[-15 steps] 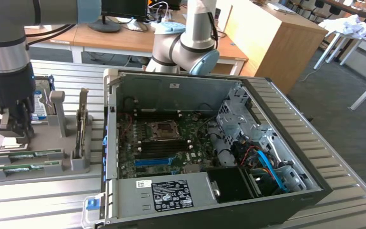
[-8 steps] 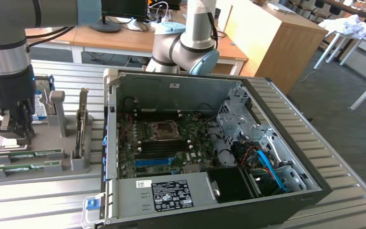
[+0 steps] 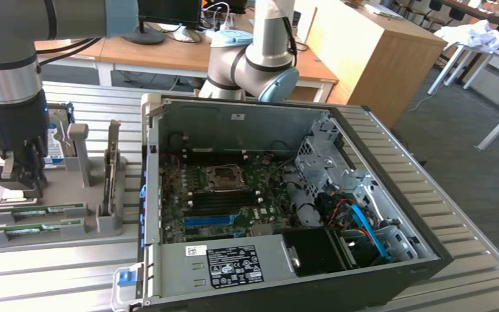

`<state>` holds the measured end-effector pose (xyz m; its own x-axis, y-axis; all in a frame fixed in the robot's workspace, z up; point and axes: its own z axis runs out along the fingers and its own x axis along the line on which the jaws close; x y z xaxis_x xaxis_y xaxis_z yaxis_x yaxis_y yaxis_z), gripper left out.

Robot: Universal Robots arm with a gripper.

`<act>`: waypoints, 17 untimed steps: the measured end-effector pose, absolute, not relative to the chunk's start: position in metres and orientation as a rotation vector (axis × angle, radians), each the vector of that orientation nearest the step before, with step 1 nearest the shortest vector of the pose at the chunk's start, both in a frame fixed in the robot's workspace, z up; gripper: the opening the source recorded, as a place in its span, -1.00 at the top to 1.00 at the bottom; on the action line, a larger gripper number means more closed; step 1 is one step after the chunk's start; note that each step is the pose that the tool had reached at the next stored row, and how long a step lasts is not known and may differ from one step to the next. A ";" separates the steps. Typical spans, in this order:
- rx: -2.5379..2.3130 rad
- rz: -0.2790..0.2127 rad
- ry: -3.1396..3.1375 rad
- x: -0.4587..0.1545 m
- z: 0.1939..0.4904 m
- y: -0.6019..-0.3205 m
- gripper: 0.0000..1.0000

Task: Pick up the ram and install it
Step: 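Pick up the ram and move it above insertion slot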

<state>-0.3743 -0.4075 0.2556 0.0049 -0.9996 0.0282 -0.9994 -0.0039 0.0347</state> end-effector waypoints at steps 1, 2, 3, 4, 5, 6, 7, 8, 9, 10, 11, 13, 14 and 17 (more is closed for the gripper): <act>2.195 -0.007 -2.185 -0.374 0.256 -0.407 0.40; 2.195 -0.007 -2.185 -0.374 0.256 -0.408 0.40; 2.195 -0.007 -2.186 -0.374 0.255 -0.408 0.40; 2.195 -0.007 -2.186 -0.374 0.255 -0.408 0.40; 2.195 -0.007 -2.185 -0.374 0.256 -0.409 0.40; 2.195 -0.008 -2.185 -0.374 0.256 -0.410 0.40; 2.195 -0.008 -2.186 -0.374 0.256 -0.411 0.40; 2.195 -0.008 -2.186 -0.374 0.256 -0.412 0.40; 2.195 -0.008 -2.186 -0.374 0.256 -0.413 0.40; 2.195 -0.008 -2.185 -0.374 0.256 -0.414 0.40; 2.195 -0.008 -2.186 -0.374 0.256 -0.415 0.40; 2.195 -0.008 -2.185 -0.374 0.256 -0.417 0.40; 2.195 -0.008 -2.185 -0.374 0.256 -0.419 0.40; 2.195 -0.008 -2.185 -0.374 0.256 -0.422 0.40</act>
<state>-0.3745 -0.4221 0.2556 0.0050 -0.9996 0.0276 -0.9994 -0.0040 0.0346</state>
